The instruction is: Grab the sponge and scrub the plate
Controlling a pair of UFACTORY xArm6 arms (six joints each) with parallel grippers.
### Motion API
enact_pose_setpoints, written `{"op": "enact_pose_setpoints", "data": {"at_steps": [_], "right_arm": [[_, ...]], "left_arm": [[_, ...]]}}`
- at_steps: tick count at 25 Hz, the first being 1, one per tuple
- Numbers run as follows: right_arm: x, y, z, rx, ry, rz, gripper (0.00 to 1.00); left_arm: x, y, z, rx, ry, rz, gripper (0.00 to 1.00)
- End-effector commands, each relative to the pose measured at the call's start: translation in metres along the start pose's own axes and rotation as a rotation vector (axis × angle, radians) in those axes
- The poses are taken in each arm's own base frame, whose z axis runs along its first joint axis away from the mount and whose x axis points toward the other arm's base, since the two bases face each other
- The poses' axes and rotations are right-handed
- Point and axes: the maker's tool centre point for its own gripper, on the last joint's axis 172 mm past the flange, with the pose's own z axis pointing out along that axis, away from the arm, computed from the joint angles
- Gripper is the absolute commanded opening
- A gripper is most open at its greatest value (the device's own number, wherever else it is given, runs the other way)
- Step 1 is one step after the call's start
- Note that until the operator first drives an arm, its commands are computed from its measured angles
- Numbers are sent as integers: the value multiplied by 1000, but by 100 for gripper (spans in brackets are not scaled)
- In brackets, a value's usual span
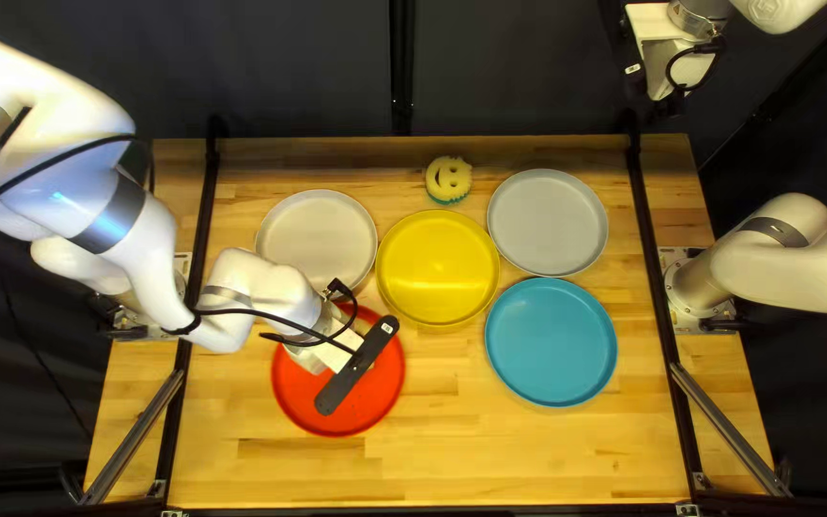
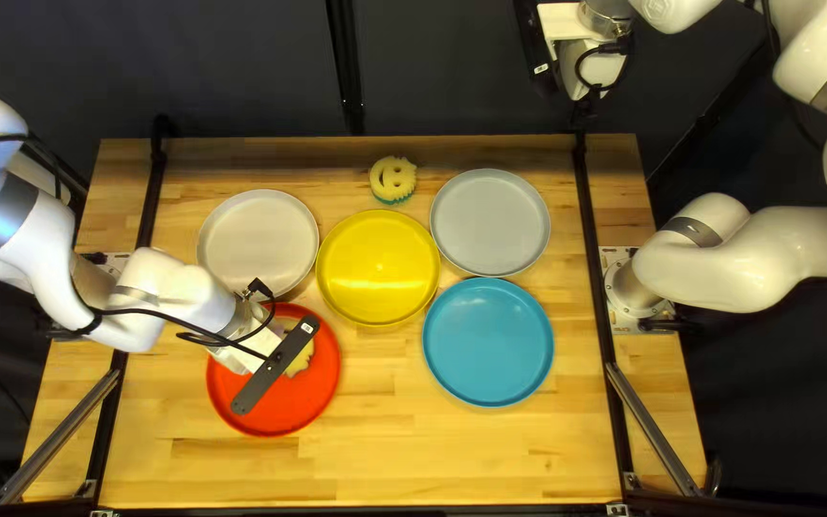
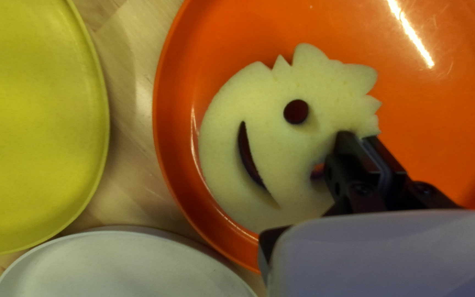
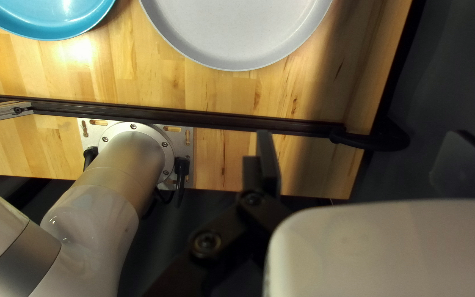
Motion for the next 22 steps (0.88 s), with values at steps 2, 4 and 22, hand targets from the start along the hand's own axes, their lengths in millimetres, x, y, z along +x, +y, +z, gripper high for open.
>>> {"op": "enact_pose_setpoints", "data": {"at_steps": [2,4,22], "right_arm": [[0,0,0,0,0,0,100],[0,0,0,0,0,0,100],[0,0,0,0,0,0,100]], "left_arm": [[1,-66,1,19,-25,24,0],[3,-96,4,24,-27,27,0],[5,-124,6,30,-24,26,0]]}}
